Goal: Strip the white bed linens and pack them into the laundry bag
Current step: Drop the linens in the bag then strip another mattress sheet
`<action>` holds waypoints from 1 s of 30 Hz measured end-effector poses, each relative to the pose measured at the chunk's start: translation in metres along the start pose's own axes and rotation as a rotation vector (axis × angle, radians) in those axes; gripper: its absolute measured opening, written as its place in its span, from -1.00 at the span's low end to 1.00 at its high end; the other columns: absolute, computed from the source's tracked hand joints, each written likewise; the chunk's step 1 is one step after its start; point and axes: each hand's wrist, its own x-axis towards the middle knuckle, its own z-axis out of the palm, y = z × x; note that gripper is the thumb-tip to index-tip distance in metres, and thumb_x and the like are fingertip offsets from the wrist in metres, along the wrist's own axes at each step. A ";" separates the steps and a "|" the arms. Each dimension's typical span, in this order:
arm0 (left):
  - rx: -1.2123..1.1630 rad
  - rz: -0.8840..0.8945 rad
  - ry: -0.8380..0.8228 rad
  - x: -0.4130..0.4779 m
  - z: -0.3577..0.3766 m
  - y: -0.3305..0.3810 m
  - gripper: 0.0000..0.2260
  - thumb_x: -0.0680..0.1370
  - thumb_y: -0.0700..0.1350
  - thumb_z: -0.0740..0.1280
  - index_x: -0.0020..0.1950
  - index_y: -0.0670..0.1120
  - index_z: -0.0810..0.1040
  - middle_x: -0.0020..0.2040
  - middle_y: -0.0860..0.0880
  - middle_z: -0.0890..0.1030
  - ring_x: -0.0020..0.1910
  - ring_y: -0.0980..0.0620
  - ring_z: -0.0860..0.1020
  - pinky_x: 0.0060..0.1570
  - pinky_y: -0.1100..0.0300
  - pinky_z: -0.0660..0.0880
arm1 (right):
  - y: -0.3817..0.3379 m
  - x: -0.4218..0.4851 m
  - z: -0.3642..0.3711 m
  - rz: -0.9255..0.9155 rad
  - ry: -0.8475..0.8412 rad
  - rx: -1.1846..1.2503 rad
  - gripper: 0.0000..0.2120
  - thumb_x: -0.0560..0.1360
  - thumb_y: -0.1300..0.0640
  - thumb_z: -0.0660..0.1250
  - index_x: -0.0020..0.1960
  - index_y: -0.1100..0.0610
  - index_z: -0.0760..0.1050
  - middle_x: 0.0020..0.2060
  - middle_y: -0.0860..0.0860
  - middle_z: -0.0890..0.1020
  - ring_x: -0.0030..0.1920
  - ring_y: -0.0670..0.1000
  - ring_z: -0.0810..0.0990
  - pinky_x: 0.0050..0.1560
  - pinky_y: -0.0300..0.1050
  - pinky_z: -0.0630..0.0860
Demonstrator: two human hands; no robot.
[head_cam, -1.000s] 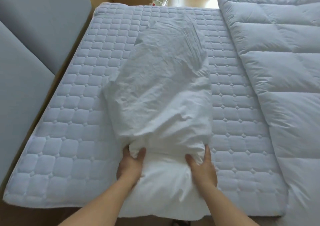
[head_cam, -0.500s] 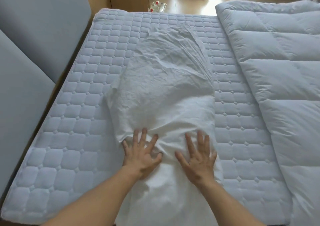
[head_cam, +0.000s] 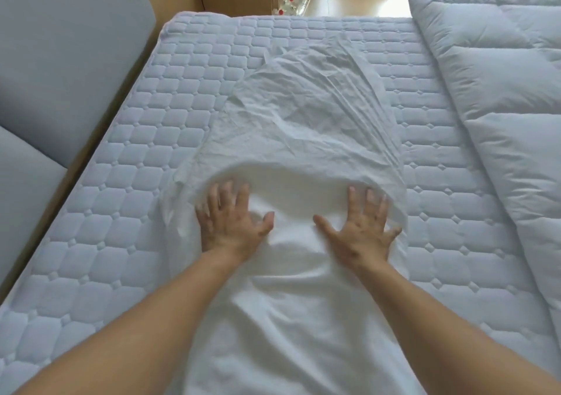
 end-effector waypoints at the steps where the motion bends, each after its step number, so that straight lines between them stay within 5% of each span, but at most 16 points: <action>1: -0.029 -0.081 -0.066 0.013 0.007 -0.005 -0.17 0.43 0.45 0.14 0.61 0.11 0.07 0.63 -0.06 0.01 0.59 -0.12 -0.10 0.46 -0.27 -0.07 | 0.002 0.016 0.000 0.020 -0.014 -0.020 0.03 0.39 -0.56 0.12 0.62 -0.15 -0.29 0.62 -0.02 -0.28 0.56 0.10 -0.43 0.43 0.52 -0.17; 4: -0.095 -0.249 -0.132 0.040 0.026 -0.020 0.06 0.27 0.60 0.12 0.60 0.19 -0.27 0.61 -0.01 -0.35 0.54 -0.11 -0.42 0.40 -0.42 -0.24 | 0.010 0.045 0.006 0.090 -0.002 -0.010 0.22 0.24 -0.60 0.26 0.56 -0.20 -0.43 0.58 -0.01 -0.41 0.55 0.15 -0.47 0.38 0.57 -0.16; 10: -0.272 -0.543 -0.108 0.068 0.050 -0.024 0.25 0.16 0.61 0.30 0.57 0.18 -0.38 0.58 -0.12 -0.41 0.54 -0.24 -0.39 0.36 -0.50 -0.20 | 0.010 0.080 0.012 0.293 0.003 0.099 0.54 -0.01 -0.54 0.50 0.50 -0.16 -0.56 0.53 0.10 -0.49 0.56 0.30 -0.37 0.30 0.65 -0.01; 14: -0.311 -0.663 -0.096 0.079 0.047 -0.031 0.36 0.05 0.59 0.40 0.58 0.16 -0.33 0.62 -0.20 -0.15 0.59 -0.27 -0.13 0.41 -0.44 -0.10 | 0.003 0.084 0.011 0.337 0.027 0.041 0.54 0.03 -0.49 0.54 0.56 -0.04 -0.47 0.59 0.26 -0.17 0.56 0.33 -0.06 0.35 0.41 0.23; 18: -0.237 -0.696 -0.049 0.077 0.041 -0.029 0.41 0.05 0.55 0.45 0.62 -0.03 -0.22 0.51 -0.28 0.23 0.50 -0.27 0.20 0.41 -0.24 0.15 | -0.013 0.075 0.014 0.273 0.083 0.059 0.36 0.26 -0.30 0.56 0.61 0.17 -0.33 0.42 0.31 0.21 0.35 0.30 0.31 0.26 0.10 0.42; 20: -0.331 -0.725 -0.099 0.074 0.035 -0.025 0.29 0.16 0.46 0.50 0.61 -0.18 -0.03 0.48 -0.27 0.35 0.45 -0.27 0.34 0.36 -0.17 0.29 | -0.021 0.066 0.015 0.219 0.039 0.090 0.19 0.42 -0.16 0.50 0.61 0.23 -0.29 0.41 0.30 0.24 0.31 0.29 0.43 0.26 0.06 0.44; 23: -0.467 -0.684 -0.147 0.061 0.024 -0.020 -0.28 0.30 0.32 0.53 0.21 -0.18 0.53 0.22 -0.23 0.61 0.18 -0.24 0.58 0.07 0.02 0.48 | -0.024 0.049 0.019 0.147 -0.019 0.175 -0.17 0.50 -0.04 0.42 0.58 0.20 0.07 0.33 0.23 0.43 0.27 0.26 0.52 0.21 0.03 0.46; 26: -0.790 -0.612 -0.160 0.052 -0.004 -0.015 -0.57 0.34 0.09 0.59 0.04 -0.17 0.63 0.03 -0.15 0.68 0.01 -0.17 0.66 0.06 -0.03 0.59 | -0.021 0.038 -0.001 0.156 -0.039 0.450 -0.59 0.41 0.08 0.43 0.23 0.09 0.51 0.12 0.13 0.63 0.16 0.21 0.59 0.13 -0.02 0.52; 30: -1.032 -0.463 -0.219 0.053 -0.076 -0.003 -0.68 0.29 -0.01 0.64 -0.07 -0.12 0.68 -0.13 -0.10 0.73 -0.23 -0.09 0.70 -0.21 0.07 0.64 | -0.038 0.020 -0.064 0.077 0.096 0.877 -0.63 0.25 0.08 0.43 0.06 0.04 0.59 -0.07 0.05 0.69 0.02 0.18 0.65 0.08 0.12 0.59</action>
